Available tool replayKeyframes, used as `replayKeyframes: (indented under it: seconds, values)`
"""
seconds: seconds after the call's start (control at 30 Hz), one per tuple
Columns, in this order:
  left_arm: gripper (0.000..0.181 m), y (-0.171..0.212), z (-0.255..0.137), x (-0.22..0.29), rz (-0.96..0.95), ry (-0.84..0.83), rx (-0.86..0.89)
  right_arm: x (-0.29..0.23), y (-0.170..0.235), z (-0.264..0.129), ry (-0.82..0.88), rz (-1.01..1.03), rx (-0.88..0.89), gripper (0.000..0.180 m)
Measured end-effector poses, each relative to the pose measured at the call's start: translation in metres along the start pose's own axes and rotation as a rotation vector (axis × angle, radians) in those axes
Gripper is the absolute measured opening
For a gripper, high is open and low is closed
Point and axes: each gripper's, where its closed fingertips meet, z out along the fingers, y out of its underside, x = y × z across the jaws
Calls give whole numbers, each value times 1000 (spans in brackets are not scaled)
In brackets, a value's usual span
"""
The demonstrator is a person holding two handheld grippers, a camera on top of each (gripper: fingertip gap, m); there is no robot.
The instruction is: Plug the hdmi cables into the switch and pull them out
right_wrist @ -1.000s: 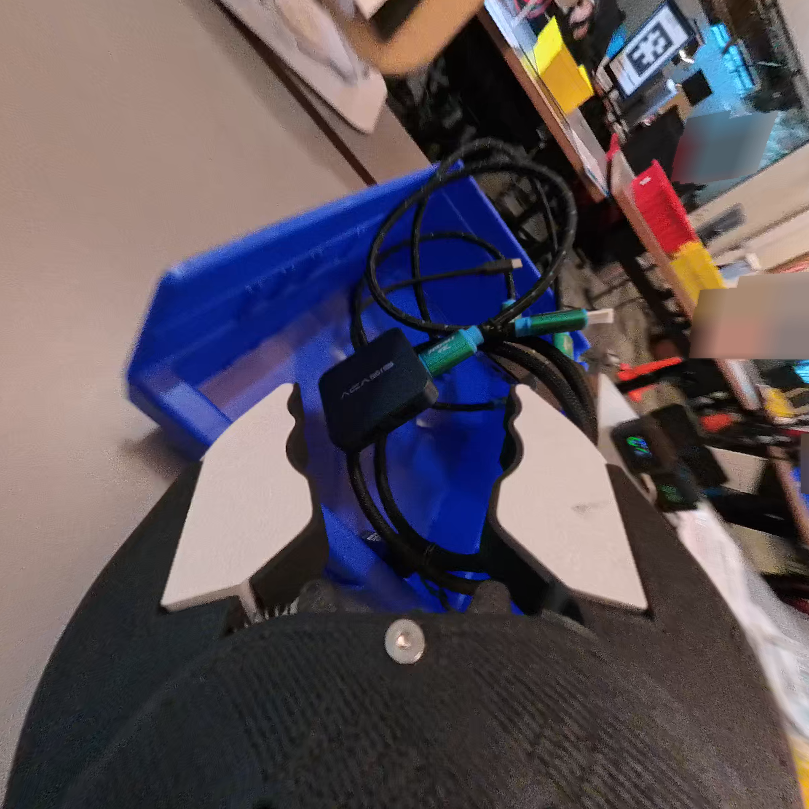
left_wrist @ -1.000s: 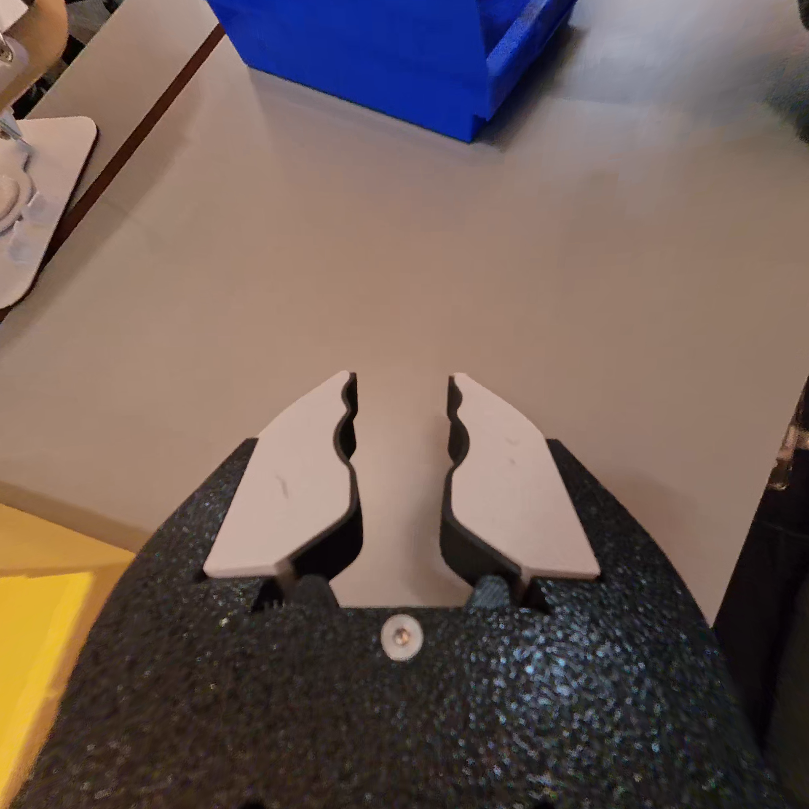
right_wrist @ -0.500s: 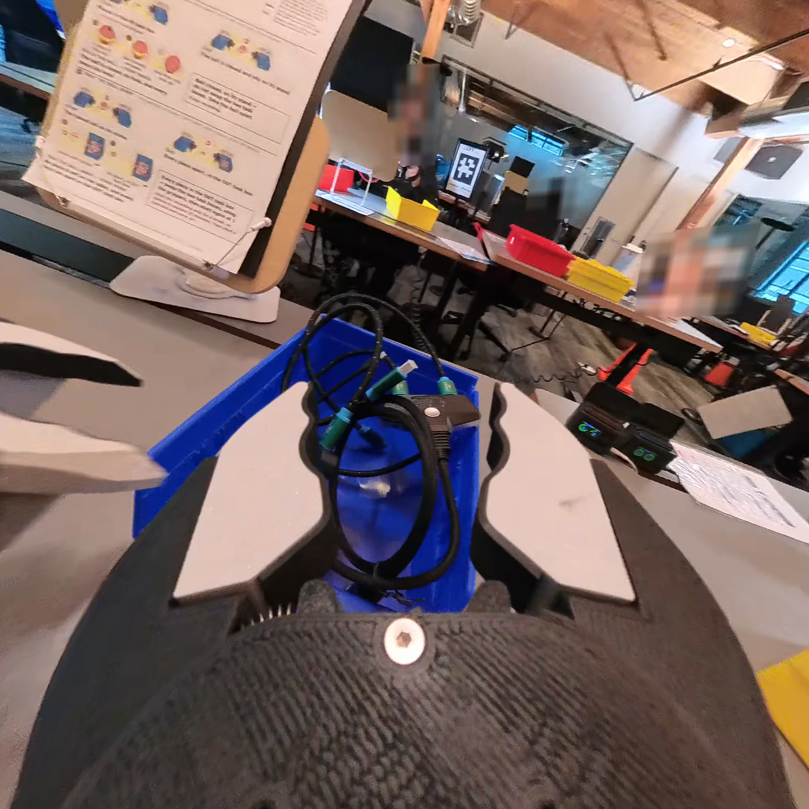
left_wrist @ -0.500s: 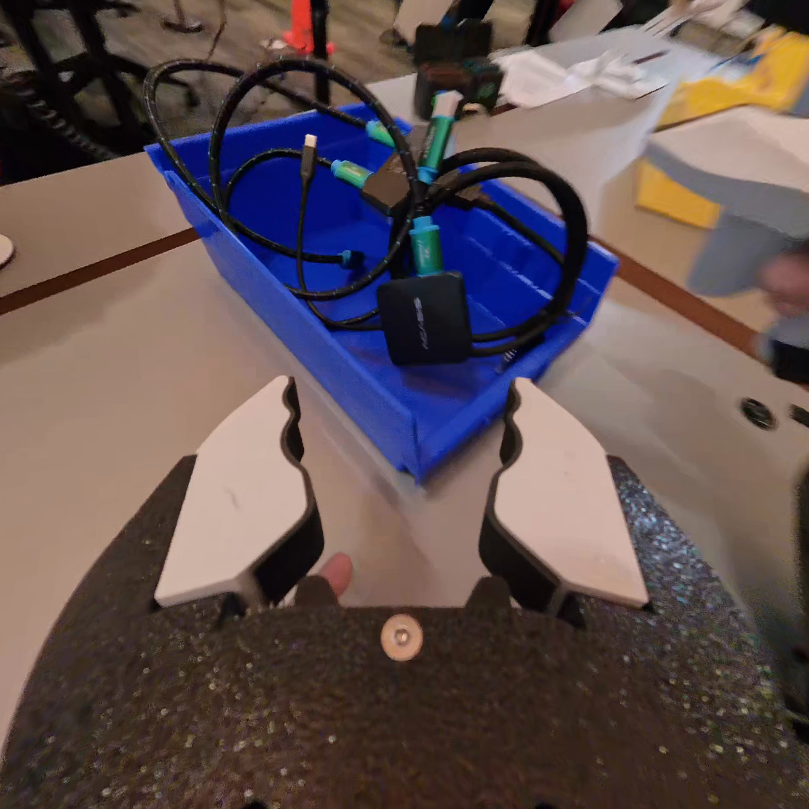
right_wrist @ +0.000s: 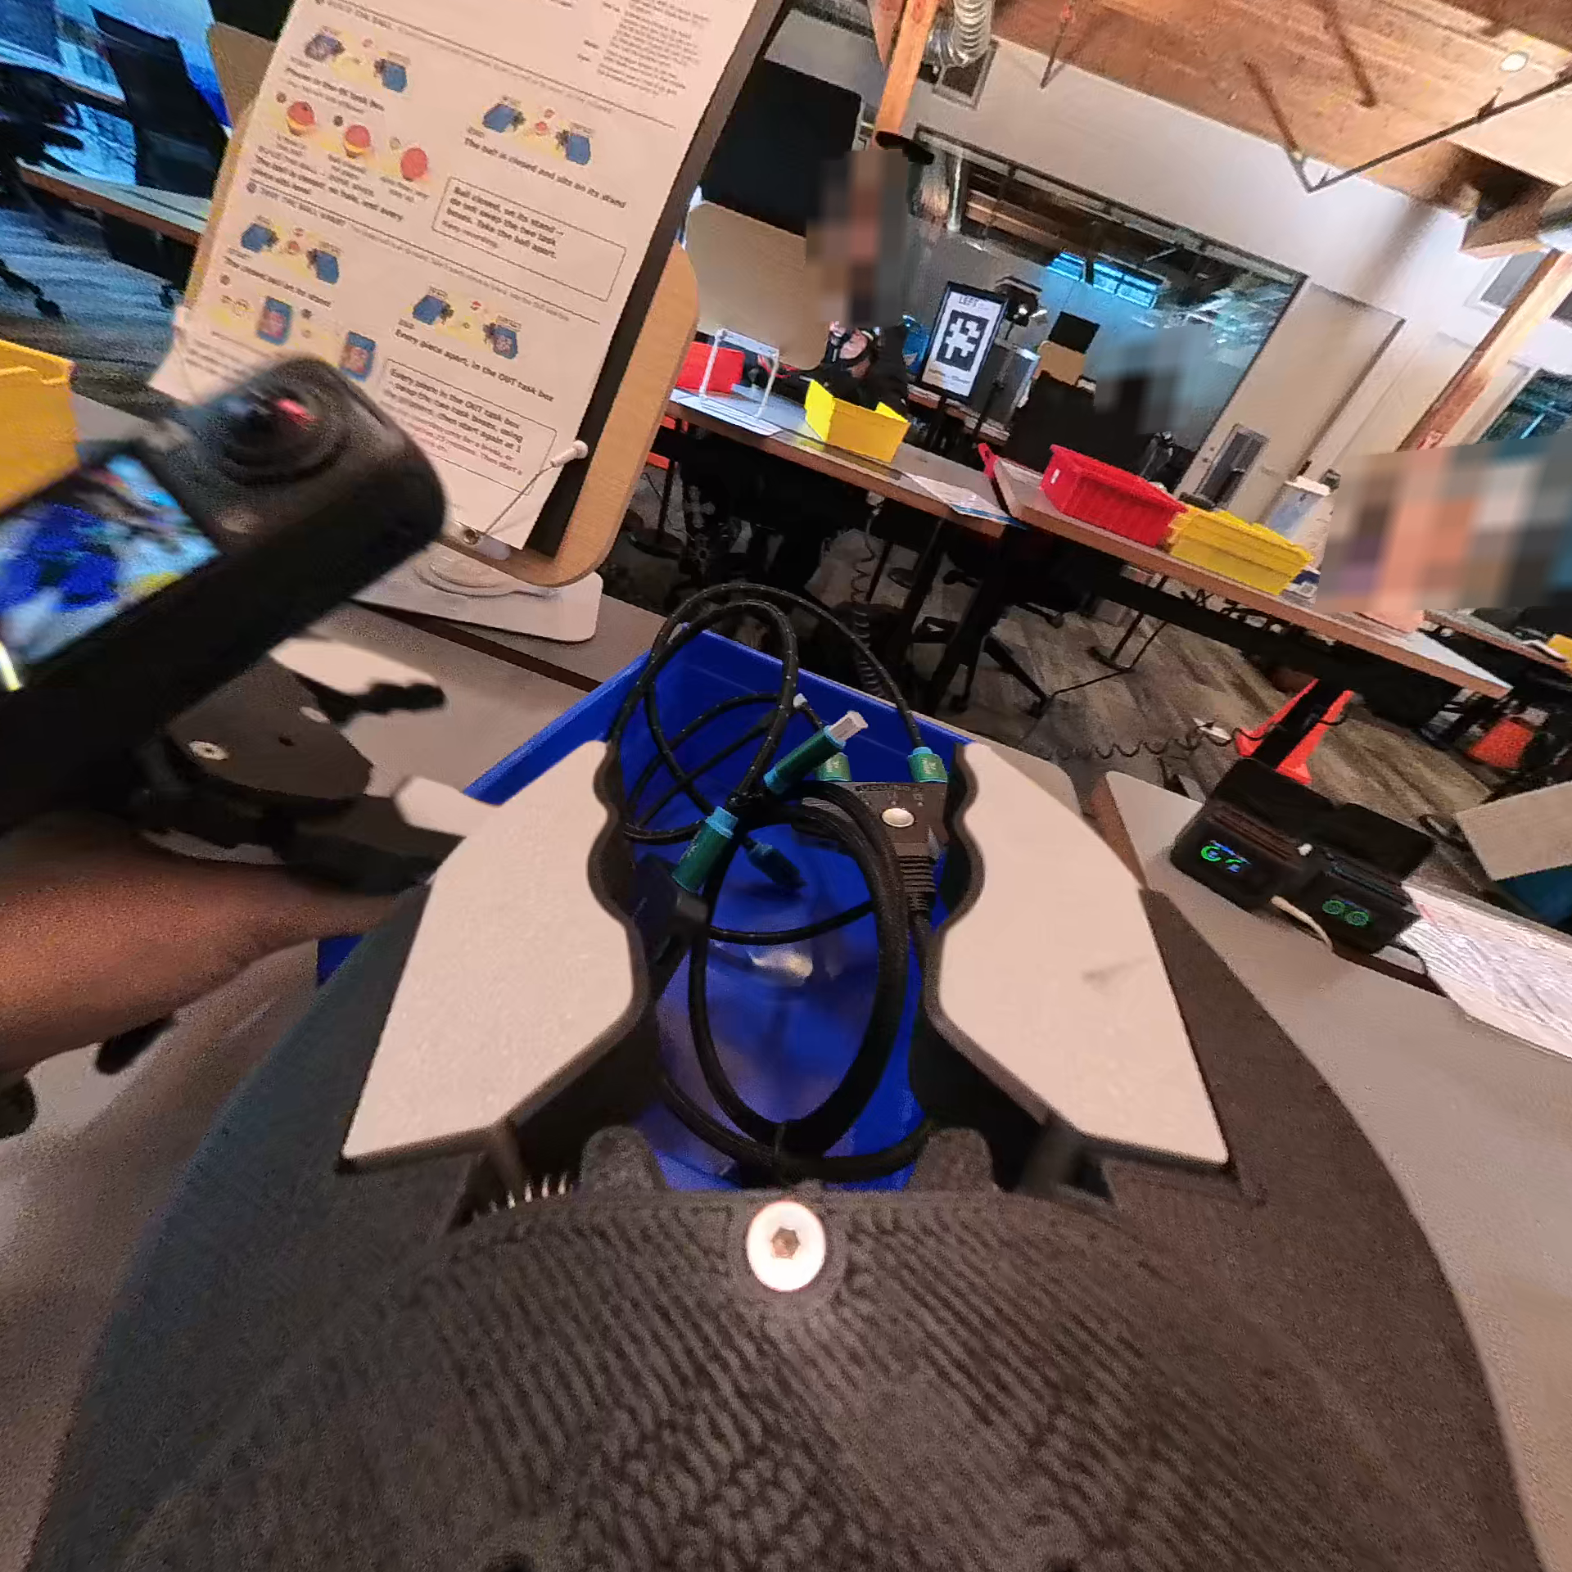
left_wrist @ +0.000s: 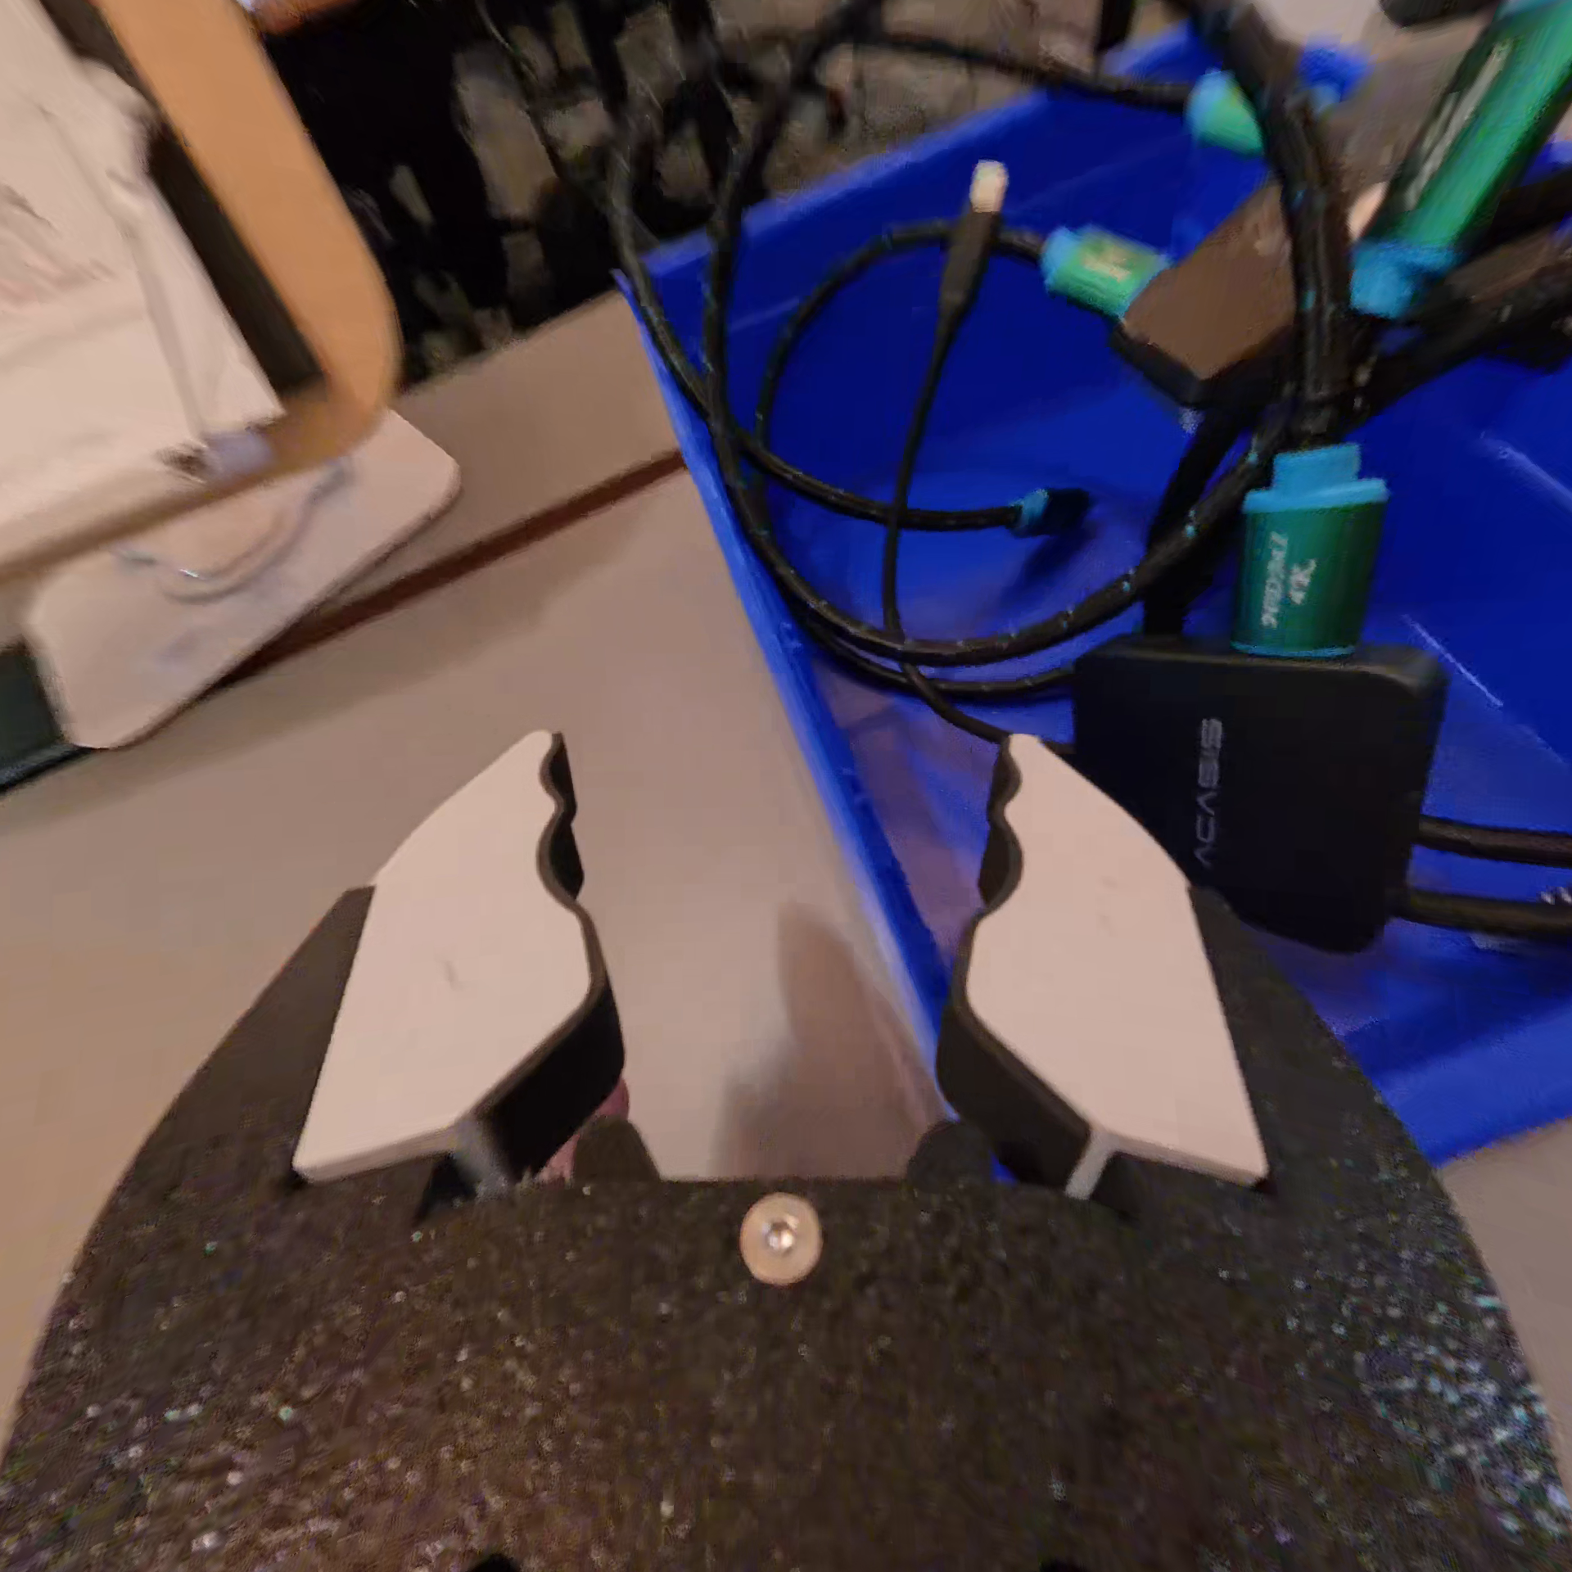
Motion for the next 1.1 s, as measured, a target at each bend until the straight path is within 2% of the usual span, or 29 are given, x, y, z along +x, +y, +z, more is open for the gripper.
replayKeyframes:
  seconds: [0.03,0.1,0.13,0.17,0.2,0.3,0.4,0.5,0.63,0.73,0.8,0.9,1.0,1.1]
  values:
    - [93,9,6,5,-12,43,-65,-2,0,2,-12,11,5,72]
    - [78,21,16,9,11,74,-143,-8,-1,4,-39,24,13,72]
    - [63,23,20,12,30,106,-153,-10,-2,5,-47,24,16,72]
    - [39,24,22,17,26,155,-159,-11,-3,6,-50,22,17,72]
    - [32,25,22,18,6,186,-176,-13,-4,7,-53,19,18,72]
    - [28,32,17,6,17,203,-191,-17,-8,6,-65,-2,23,71]
    - [28,52,-7,-17,49,239,-186,-22,-16,2,-84,-15,39,71]
    - [28,88,-51,-53,102,290,-178,-31,-30,-4,-115,-11,79,70]
    - [29,155,-133,-113,154,365,-177,-68,-48,-5,-238,6,133,64]
    - [28,211,-202,-160,172,390,-209,-118,-46,4,-370,-20,105,67]
    - [27,247,-244,-189,152,390,-229,-157,-44,9,-444,-17,75,76]
    - [27,292,-299,-232,117,346,-252,-226,-48,9,-590,57,86,82]
    - [25,330,-342,-273,50,277,-289,-293,-46,13,-706,99,54,86]
    - [25,359,-373,-310,-42,199,-294,-344,-38,42,-709,53,-37,89]
